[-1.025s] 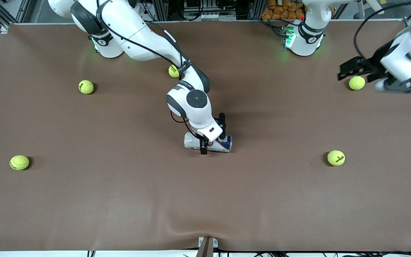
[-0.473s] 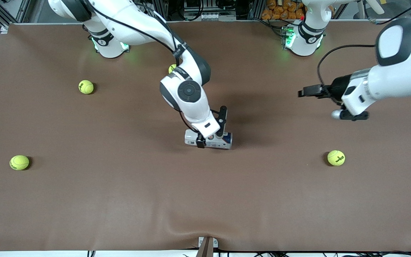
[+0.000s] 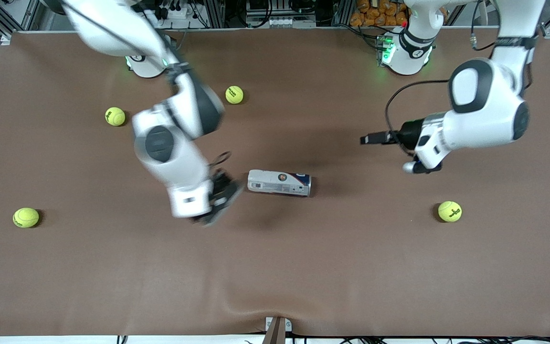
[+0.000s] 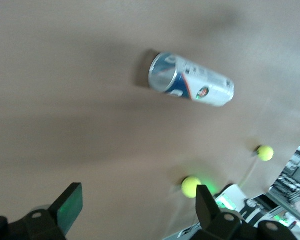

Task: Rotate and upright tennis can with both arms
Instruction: 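Release the can and withdraw the right gripper while the left gripper approaches, then grasp the can's end with the left gripper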

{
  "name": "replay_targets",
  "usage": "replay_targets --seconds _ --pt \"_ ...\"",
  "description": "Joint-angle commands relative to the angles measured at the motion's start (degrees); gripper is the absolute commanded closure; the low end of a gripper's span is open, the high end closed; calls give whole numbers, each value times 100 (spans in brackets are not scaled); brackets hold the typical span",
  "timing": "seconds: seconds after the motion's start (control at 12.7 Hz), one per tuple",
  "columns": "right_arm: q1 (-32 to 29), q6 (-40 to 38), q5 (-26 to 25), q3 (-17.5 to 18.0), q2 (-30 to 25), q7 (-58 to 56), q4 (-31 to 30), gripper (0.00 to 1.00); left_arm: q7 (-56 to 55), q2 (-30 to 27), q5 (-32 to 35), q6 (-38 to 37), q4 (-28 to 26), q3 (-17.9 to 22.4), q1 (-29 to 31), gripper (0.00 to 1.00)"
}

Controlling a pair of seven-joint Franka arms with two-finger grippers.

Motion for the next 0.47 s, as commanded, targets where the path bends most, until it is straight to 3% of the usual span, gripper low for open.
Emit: replay_targets --seconds 0.0,0.16,0.39 --pt "-1167 -96 143 152 -489 99 -324 0 969 973 -520 330 303 -128 75 0" --pt "-1766 -1050 369 108 -874 125 -324 0 1858 1503 -1354 400 409 -120 32 0" --pt "-1962 -2169 529 -523 -1568 606 -429 0 2282 1934 -2173 506 488 -128 -143 0"
